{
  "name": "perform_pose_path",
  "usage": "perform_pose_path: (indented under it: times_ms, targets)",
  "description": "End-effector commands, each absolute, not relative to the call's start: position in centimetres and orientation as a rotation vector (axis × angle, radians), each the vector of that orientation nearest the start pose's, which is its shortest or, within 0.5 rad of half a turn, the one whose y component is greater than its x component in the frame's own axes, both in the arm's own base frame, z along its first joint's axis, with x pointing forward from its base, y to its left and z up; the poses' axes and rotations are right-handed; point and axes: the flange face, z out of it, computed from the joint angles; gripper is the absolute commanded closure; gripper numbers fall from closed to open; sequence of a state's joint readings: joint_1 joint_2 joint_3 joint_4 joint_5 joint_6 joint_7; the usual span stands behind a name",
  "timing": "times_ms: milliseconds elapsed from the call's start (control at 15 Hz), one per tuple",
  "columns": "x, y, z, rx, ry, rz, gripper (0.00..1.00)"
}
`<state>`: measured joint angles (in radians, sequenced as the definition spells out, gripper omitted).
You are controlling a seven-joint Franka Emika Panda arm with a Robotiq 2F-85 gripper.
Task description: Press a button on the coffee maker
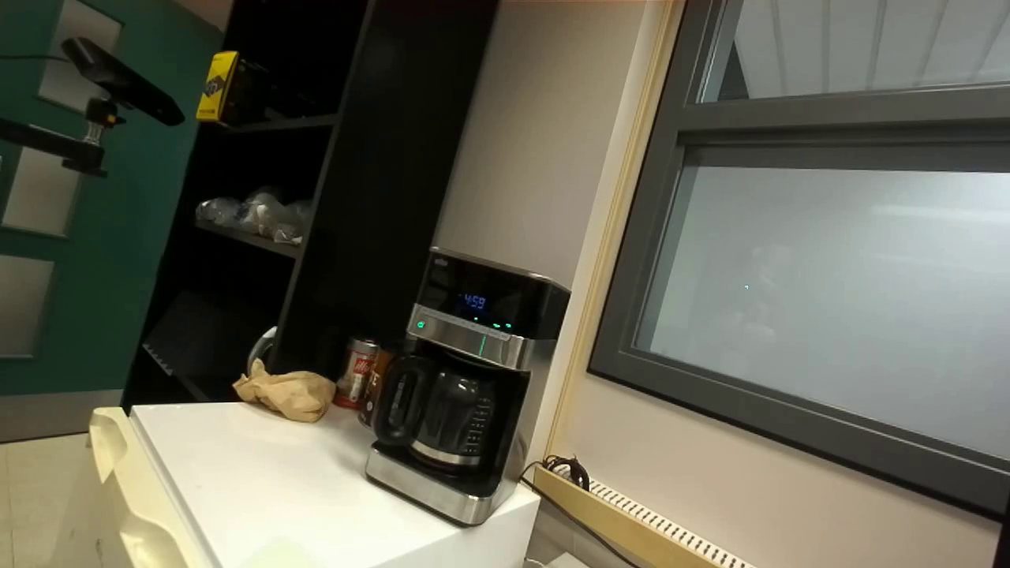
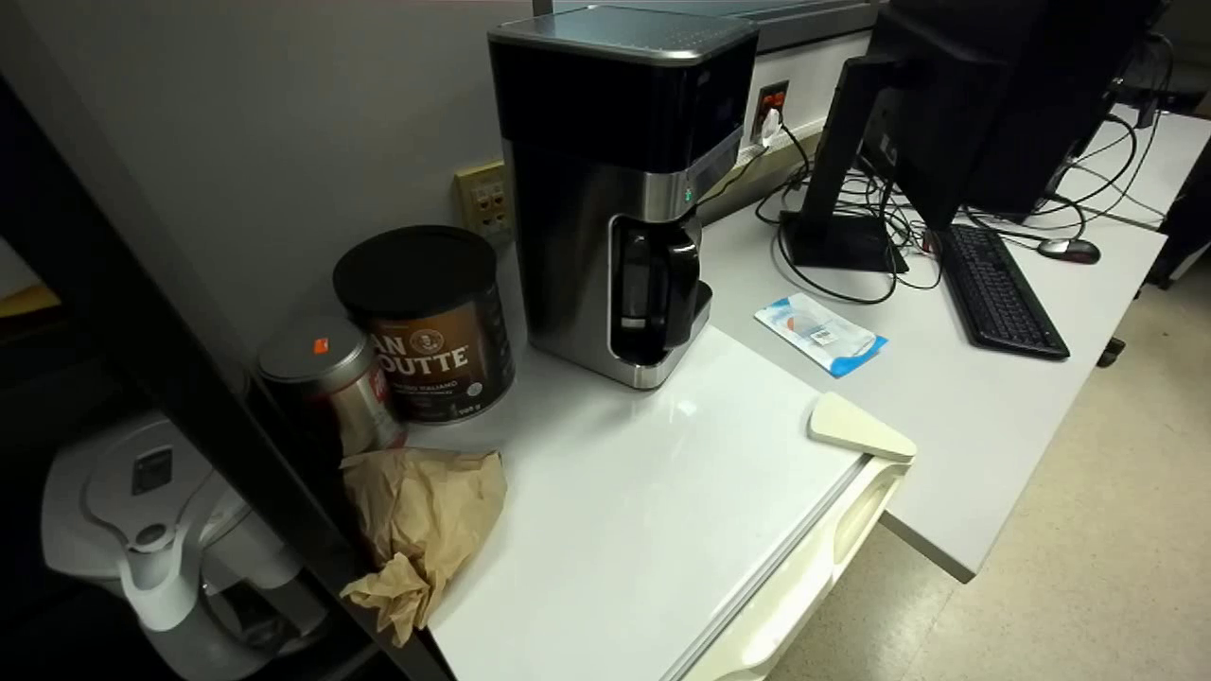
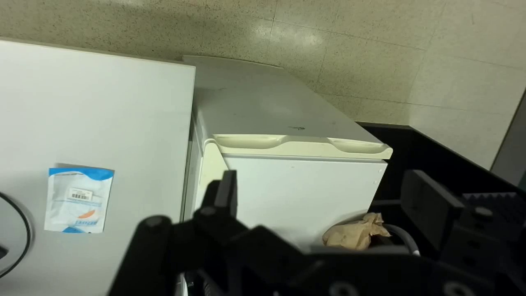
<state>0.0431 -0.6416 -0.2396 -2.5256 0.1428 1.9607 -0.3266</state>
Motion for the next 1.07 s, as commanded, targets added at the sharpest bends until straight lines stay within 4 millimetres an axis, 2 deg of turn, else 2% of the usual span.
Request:
perform_pose_path:
  times_ms: [0, 200, 533, 1000]
  targets:
    - [36.0, -6.8, 49.2, -2.877, -0.175, -0.177, 0.0]
    - [37.2, -6.5, 48.7, -2.909, -0.207, -0.214, 0.0]
    - [41.5, -4.9, 46.6, -3.024, -0.33, -0.361, 0.0]
    - [47.7, -2.8, 42.3, -3.201, -0.704, -0.591, 0.0]
